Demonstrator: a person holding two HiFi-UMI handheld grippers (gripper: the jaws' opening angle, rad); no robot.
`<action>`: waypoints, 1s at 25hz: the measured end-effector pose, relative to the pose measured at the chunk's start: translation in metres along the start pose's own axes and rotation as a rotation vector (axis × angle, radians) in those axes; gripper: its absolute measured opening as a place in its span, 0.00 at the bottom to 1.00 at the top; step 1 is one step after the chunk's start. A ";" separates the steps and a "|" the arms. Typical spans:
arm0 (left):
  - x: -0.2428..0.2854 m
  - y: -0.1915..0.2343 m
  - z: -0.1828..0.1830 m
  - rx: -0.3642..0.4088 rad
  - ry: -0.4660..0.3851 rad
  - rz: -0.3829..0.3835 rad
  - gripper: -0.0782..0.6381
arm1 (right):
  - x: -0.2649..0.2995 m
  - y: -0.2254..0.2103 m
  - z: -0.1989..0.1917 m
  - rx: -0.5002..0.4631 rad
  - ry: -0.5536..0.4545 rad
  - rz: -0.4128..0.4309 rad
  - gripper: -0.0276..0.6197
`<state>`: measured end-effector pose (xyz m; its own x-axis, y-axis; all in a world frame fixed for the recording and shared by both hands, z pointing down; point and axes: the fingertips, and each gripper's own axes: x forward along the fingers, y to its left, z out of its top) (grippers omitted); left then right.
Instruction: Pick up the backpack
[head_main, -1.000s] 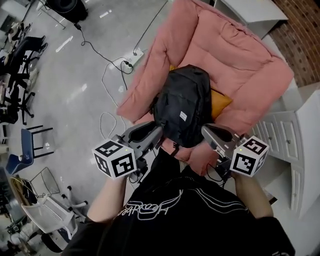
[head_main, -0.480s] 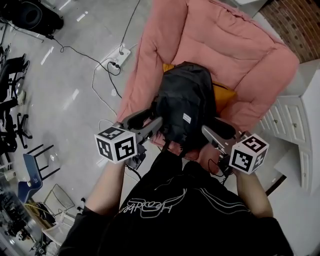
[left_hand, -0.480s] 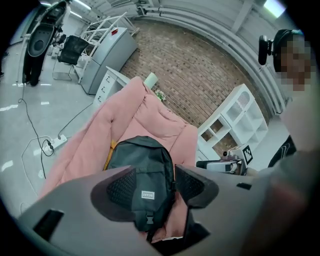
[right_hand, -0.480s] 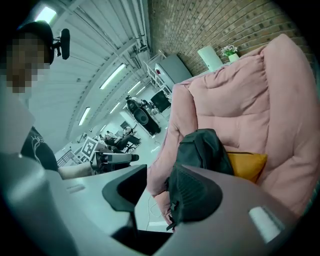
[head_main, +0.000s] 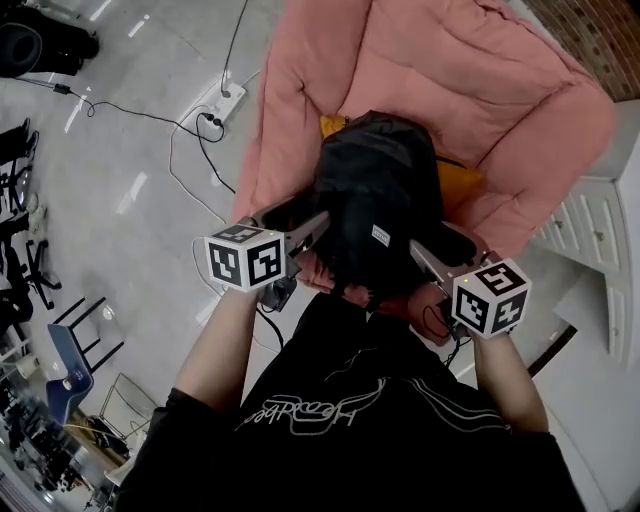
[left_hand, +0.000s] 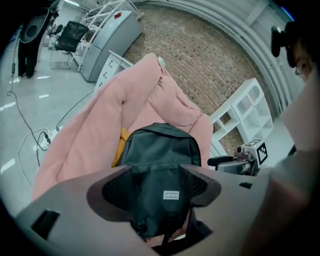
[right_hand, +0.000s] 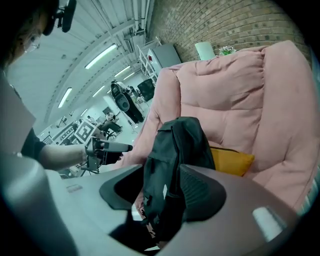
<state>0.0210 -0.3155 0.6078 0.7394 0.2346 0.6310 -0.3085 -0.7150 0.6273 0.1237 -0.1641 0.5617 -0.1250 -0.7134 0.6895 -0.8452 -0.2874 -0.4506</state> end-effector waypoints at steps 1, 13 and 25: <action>0.006 0.004 -0.001 0.004 0.012 -0.001 0.49 | 0.003 -0.003 -0.002 -0.002 0.007 -0.012 0.39; 0.078 0.051 -0.017 -0.003 0.100 0.024 0.49 | 0.039 -0.036 -0.024 -0.015 0.073 -0.106 0.41; 0.103 0.063 -0.024 -0.020 0.151 -0.032 0.49 | 0.065 -0.044 -0.042 0.057 0.112 -0.136 0.41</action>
<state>0.0637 -0.3204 0.7233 0.6508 0.3546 0.6714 -0.2995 -0.6927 0.6561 0.1316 -0.1709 0.6499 -0.0707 -0.5909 0.8037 -0.8278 -0.4148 -0.3778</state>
